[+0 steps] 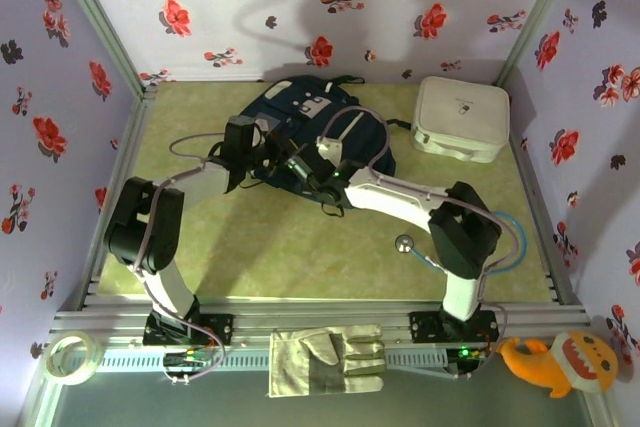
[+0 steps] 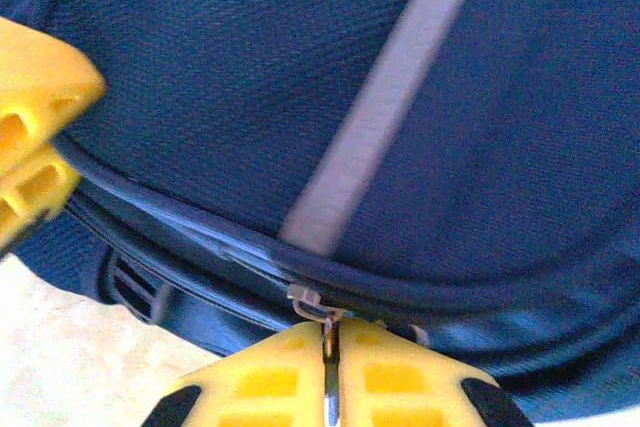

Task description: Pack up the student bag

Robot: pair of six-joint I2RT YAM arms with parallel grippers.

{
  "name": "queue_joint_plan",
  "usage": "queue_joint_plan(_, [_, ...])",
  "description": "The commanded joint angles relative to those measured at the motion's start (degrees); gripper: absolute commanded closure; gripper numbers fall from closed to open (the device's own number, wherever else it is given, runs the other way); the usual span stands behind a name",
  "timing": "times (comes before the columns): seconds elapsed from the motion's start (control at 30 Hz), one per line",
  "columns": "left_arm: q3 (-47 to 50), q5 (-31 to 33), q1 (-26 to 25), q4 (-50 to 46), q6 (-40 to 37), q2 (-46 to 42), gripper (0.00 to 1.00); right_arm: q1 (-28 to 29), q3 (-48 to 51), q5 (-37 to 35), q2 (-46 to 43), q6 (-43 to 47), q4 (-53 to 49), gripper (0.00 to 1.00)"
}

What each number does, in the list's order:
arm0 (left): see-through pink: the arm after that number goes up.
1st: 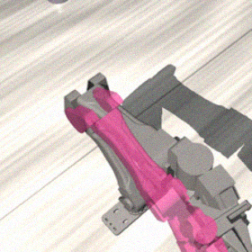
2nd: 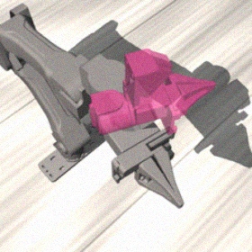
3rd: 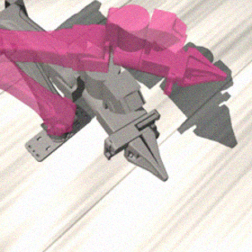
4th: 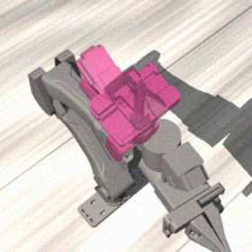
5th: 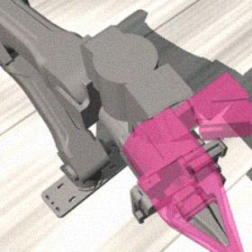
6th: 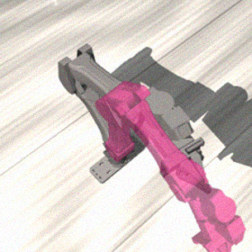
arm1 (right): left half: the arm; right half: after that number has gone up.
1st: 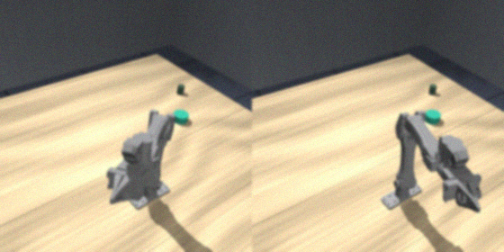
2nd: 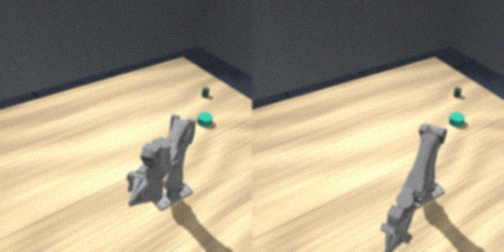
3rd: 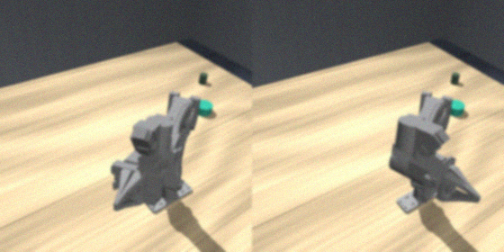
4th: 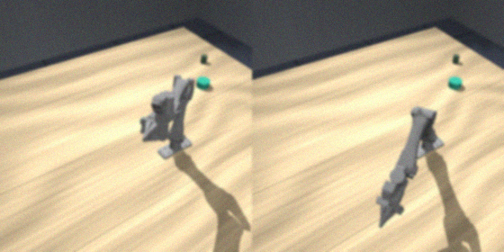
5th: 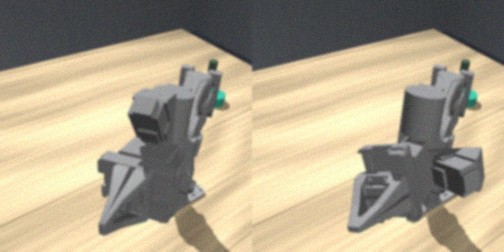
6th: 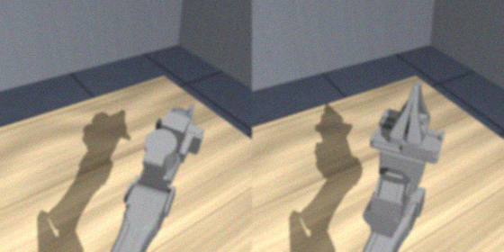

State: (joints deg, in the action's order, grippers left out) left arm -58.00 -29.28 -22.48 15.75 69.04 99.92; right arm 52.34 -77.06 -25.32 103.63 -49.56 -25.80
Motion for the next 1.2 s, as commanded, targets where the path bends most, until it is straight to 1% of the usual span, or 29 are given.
queue_joint_plan(0.0, [-1.1, -2.1, 0.8, 4.5, -1.3, 0.7, 1.0, -1.5, 4.4, -4.6, -5.2, -0.6, -2.3, 0.91])
queue_joint_plan(0.2, [-1.0, -2.3, 1.7, 3.8, -2.1, 0.6, 1.0, -4.6, 10.8, -4.5, -9.2, -1.1, -1.8, 0.9])
queue_joint_plan(0.3, [-1.1, -2.8, 1.8, 3.3, -2.5, 0.6, 1.0, -6.6, 12.4, -0.9, -10.1, 3.0, 1.4, 0.88])
queue_joint_plan(0.4, [-1.5, -3.1, 1.8, 2.8, -3.0, 0.6, 1.0, -8.0, 12.5, 5.4, -9.9, 8.8, 5.3, 0.84])
queue_joint_plan(0.5, [-1.7, -3.3, 1.8, 2.4, -3.4, 0.5, 1.0, -8.4, 11.5, 8.3, -9.2, 13.3, 6.1, 0.8])
queue_joint_plan(0.57, [-1.8, -3.3, 1.8, 2.2, -3.6, 0.5, 1.0, -8.5, 10.5, 8.4, -8.5, 15.7, 5.6, 0.8])
queue_joint_plan(0.87, [-2.1, -3.3, 2.1, 1.2, -4.4, 0.3, 1.0, -9.2, 10.3, 7.4, -8.1, 19.1, 4.5, 0.86])
queue_joint_plan(1.0, [-2.0, -3.3, 2.6, 0.6, -4.9, 0.1, 1.0, -9.9, 11.3, 4.4, -8.8, 19.5, 4.5, 0.89])
queue_joint_plan(1.07, [-1.8, -3.3, 2.9, 0.2, -5.4, -0.2, 1.0, -10.9, 12.0, 3.6, -9.1, 19.9, 4.9, 0.91])
queue_joint_plan(1.1, [-1.6, -3.4, 3.0, 0.1, -5.6, -0.3, 1.0, -11.6, 12.1, 3.7, -9.1, 20.2, 5.2, 0.94])
queue_joint_plan(1.17, [-1.1, -3.4, 3.3, -0.1, -5.8, -0.5, 1.0, -13.5, 11.9, 4.1, -8.9, 21.1, 5.1, 0.95])
